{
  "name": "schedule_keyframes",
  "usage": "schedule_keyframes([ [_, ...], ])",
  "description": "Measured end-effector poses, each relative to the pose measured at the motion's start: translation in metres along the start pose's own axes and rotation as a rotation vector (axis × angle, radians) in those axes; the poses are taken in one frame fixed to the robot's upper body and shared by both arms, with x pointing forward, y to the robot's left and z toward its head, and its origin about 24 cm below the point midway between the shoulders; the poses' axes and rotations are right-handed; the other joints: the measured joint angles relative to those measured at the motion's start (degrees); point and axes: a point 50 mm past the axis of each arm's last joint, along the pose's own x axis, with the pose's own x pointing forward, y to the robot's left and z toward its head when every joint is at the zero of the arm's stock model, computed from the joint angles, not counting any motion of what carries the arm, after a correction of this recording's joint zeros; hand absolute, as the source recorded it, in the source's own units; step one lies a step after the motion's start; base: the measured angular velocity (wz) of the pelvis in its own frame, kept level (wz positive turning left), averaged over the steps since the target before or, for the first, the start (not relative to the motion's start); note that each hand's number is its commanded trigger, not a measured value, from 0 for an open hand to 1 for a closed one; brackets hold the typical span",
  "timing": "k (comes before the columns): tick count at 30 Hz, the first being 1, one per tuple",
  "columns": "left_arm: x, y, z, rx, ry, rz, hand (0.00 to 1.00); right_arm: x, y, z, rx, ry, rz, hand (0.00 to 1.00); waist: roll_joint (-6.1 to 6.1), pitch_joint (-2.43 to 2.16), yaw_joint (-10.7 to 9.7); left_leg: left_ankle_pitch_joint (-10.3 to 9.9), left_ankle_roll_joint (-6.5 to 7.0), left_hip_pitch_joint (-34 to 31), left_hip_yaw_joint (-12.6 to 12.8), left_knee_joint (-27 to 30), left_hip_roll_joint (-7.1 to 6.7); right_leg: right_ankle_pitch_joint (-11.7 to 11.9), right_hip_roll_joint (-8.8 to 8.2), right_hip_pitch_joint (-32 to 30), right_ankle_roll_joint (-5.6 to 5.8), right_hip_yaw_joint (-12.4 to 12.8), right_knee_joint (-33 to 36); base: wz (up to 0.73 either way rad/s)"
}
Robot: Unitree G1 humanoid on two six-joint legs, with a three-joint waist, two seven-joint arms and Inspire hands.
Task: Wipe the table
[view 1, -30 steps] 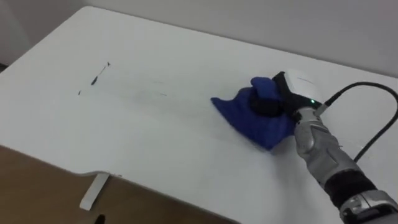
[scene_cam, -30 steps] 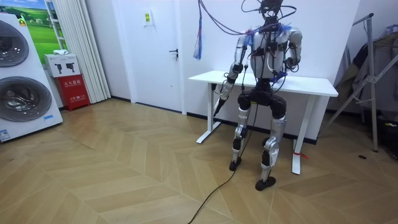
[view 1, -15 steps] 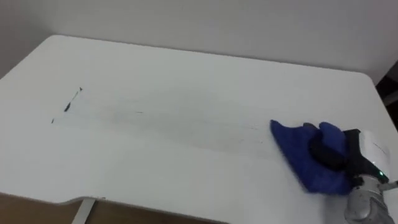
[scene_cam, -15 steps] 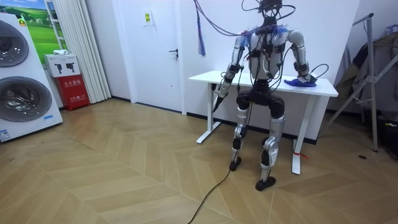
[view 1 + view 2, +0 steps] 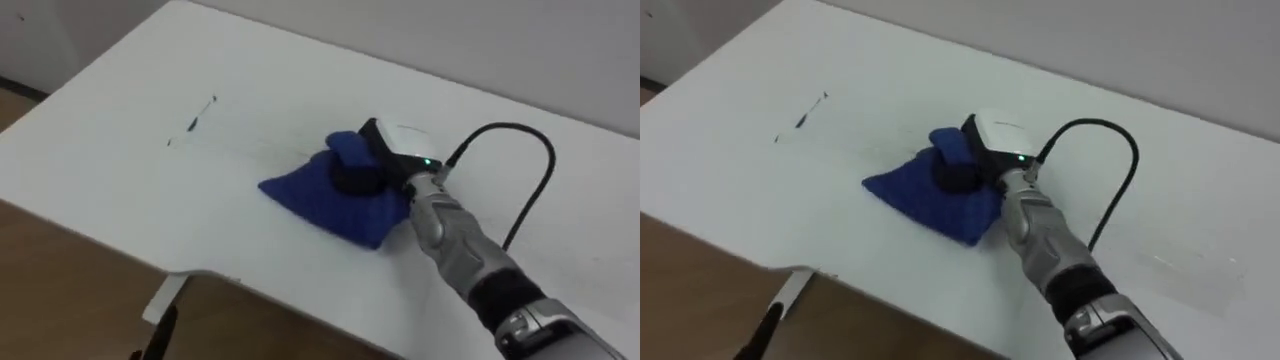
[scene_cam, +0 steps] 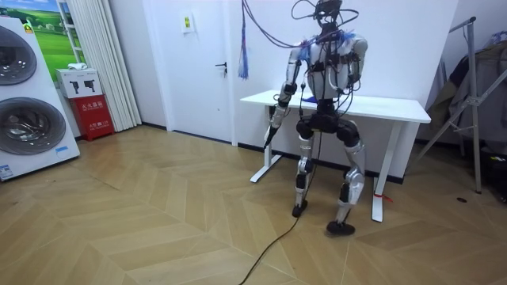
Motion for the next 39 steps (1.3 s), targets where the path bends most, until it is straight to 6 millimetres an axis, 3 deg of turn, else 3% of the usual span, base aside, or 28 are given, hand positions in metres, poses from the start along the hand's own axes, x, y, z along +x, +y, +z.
schedule_keyframes([
  [2,0.000,0.007,-0.003,0.011,0.007,0.015,0.00,-0.003,-0.001,-0.013,0.045,0.042,-0.030,1.00,-0.08,-0.12,0.0,-0.4,-0.45,-0.2,-0.6,0.5,1.13,-0.3,-0.86,0.0,0.62,0.7,-2.3,0.05],
  [5,0.001,0.016,-0.007,0.002,0.025,0.035,0.00,-0.017,0.000,-0.048,0.089,0.144,-0.037,1.00,-0.89,-0.67,-1.5,-0.7,-1.58,0.1,-2.2,0.3,1.74,0.3,-0.66,4.3,1.48,1.0,-14.0,0.20],
  [6,0.001,0.019,-0.009,-0.008,0.028,0.046,0.00,-0.025,0.002,-0.061,0.100,0.191,-0.036,1.00,-1.84,-1.27,-2.8,-0.8,-2.27,0.1,-2.6,0.4,1.89,0.9,-0.02,5.5,2.12,1.3,-18.3,0.17],
  [7,-0.001,0.020,-0.012,-0.017,0.033,0.053,0.00,-0.033,0.004,-0.075,0.100,0.234,-0.033,1.00,-2.37,-1.48,-4.3,-0.8,-3.03,0.6,-3.1,0.3,2.08,1.3,0.99,6.9,2.27,1.3,-22.0,0.14],
  [9,-0.003,0.021,-0.019,-0.041,0.044,0.056,0.00,-0.044,0.004,-0.092,0.104,0.296,-0.036,1.00,-2.63,-1.66,-5.9,-1.2,-4.94,1.5,-3.1,0.3,3.40,2.5,4.34,7.8,2.41,2.8,-25.2,-0.05],
  [10,-0.006,0.020,-0.024,-0.054,0.052,0.058,0.00,-0.050,0.004,-0.101,0.091,0.319,-0.033,1.00,-2.62,-1.63,-6.8,-1.6,-6.50,1.8,-2.5,0.8,4.62,3.2,6.20,7.9,3.58,1.6,-24.8,-0.33],
  [11,-0.008,0.011,-0.028,-0.064,0.066,0.039,0.00,-0.057,0.003,-0.111,0.063,0.347,-0.028,1.00,-0.62,-2.54,-7.4,-2.2,-8.32,2.7,-2.3,1.2,6.98,1.9,8.58,8.1,2.38,1.0,-23.6,-0.37],
  [12,-0.009,0.007,-0.032,-0.070,0.075,0.030,0.00,-0.059,0.002,-0.115,0.056,0.358,-0.028,1.00,0.10,-2.67,-7.8,-2.1,-9.12,3.2,-2.1,1.0,7.93,0.6,9.29,8.0,1.93,1.1,-22.6,-0.34],
  [13,-0.011,-0.003,-0.034,-0.087,0.082,0.008,0.00,-0.063,-0.003,-0.124,0.048,0.386,-0.037,1.00,0.77,-2.54,-8.6,-1.7,-10.29,4.1,-1.0,0.8,9.54,-1.8,10.05,7.2,1.09,1.7,-20.2,-0.15],
  [15,-0.014,-0.013,-0.036,-0.099,0.088,-0.017,0.00,-0.065,-0.007,-0.131,0.042,0.426,-0.043,1.00,1.26,-2.48,-9.4,-1.1,-10.95,4.2,0.2,1.8,10.35,-5.6,10.35,5.8,0.68,2.8,-16.4,-0.12],
  [16,-0.015,-0.016,-0.038,-0.103,0.094,-0.023,0.00,-0.065,-0.009,-0.132,0.038,0.444,-0.045,1.00,1.13,-2.17,-9.2,-0.4,-9.86,3.6,1.3,4.7,10.87,-7.0,10.84,5.7,-0.02,3.9,-15.1,-0.19],
  [17,-0.016,-0.017,-0.039,-0.103,0.096,-0.024,0.00,-0.064,-0.008,-0.131,0.038,0.445,-0.039,1.00,1.07,-1.87,-9.0,0.0,-9.22,3.3,1.3,6.2,10.70,-7.4,11.30,5.7,-0.56,5.5,-14.9,-0.22],
  [18,-0.019,-0.019,-0.046,-0.102,0.118,-0.033,0.00,-0.061,-0.007,-0.127,0.042,0.436,-0.025,1.00,0.75,-1.59,-8.9,-0.2,-8.66,2.4,1.3,7.2,9.56,-7.6,11.62,5.8,-1.40,7.6,-14.9,-0.27],
  [19,-0.021,-0.023,-0.051,-0.100,0.139,-0.049,0.00,-0.057,-0.011,-0.122,0.037,0.417,-0.028,1.00,1.33,-1.37,-8.1,-0.9,-7.40,1.8,1.5,5.2,7.03,-7.7,11.99,5.4,-1.52,8.6,-14.9,-0.34],
  [21,-0.025,-0.024,-0.059,-0.109,0.168,-0.054,0.00,-0.044,-0.012,-0.102,0.019,0.355,-0.036,1.00,1.44,-1.15,-6.2,-0.6,-6.66,2.5,2.4,1.7,4.66,-7.7,12.14,3.5,-1.41,10.8,-15.1,-0.65],
  [22,-0.025,-0.025,-0.058,-0.123,0.179,-0.057,0.00,-0.036,-0.013,-0.088,-0.007,0.303,-0.043,1.00,1.55,-0.89,-5.9,-0.1,-6.74,3.1,2.9,0.1,4.57,-6.9,12.79,3.3,-1.53,10.7,-16.5,-0.49],
  [24,-0.020,-0.026,-0.047,-0.137,0.157,-0.069,0.00,-0.028,-0.016,-0.070,-0.032,0.227,-0.047,1.00,1.67,-0.82,-6.0,0.6,-6.62,3.2,3.0,-2.0,4.20,-5.2,13.38,3.5,-1.59,11.0,-18.9,-0.03],
  [28,-0.008,-0.022,-0.008,-0.152,0.042,-0.045,0.00,-0.020,-0.015,-0.043,-0.020,0.127,-0.061,1.00,1.02,-1.03,-6.1,1.8,-5.96,3.3,2.9,-5.4,2.63,-4.2,12.51,3.9,-0.82,10.2,-21.0,0.10],
  [31,-0.005,-0.016,0.015,-0.172,-0.049,-0.025,0.00,-0.020,-0.017,-0.042,0.034,0.110,-0.080,1.00,0.71,-0.96,-7.8,2.1,-5.55,2.9,2.5,-6.3,1.74,-4.0,11.73,3.8,-0.38,9.0,-21.5,0.16],
  [35,-0.005,-0.012,0.022,-0.207,-0.087,-0.015,0.00,-0.031,-0.008,-0.051,0.089,0.118,-0.120,1.00,-0.03,-1.09,-11.1,2.2,-5.35,2.9,2.2,-7.4,0.91,-3.4,11.58,5.0,0.64,8.4,-24.2,0.15],
  [37,-0.005,-0.011,0.018,-0.208,-0.076,-0.009,0.00,-0.049,0.002,-0.070,0.145,0.182,-0.160,1.00,-0.50,-1.40,-14.5,2.5,-4.90,3.4,0.9,-7.9,-0.31,-2.9,11.18,7.7,1.44,6.1,-26.6,0.60],
  [39,-0.007,-0.007,0.010,-0.190,-0.064,0.003,0.00,-0.068,0.010,-0.090,0.192,0.275,-0.199,1.00,-0.69,-1.65,-16.1,2.6,-4.57,4.7,0.3,-8.8,-0.99,-2.5,11.05,9.8,2.11,5.2,-28.1,0.44],
])
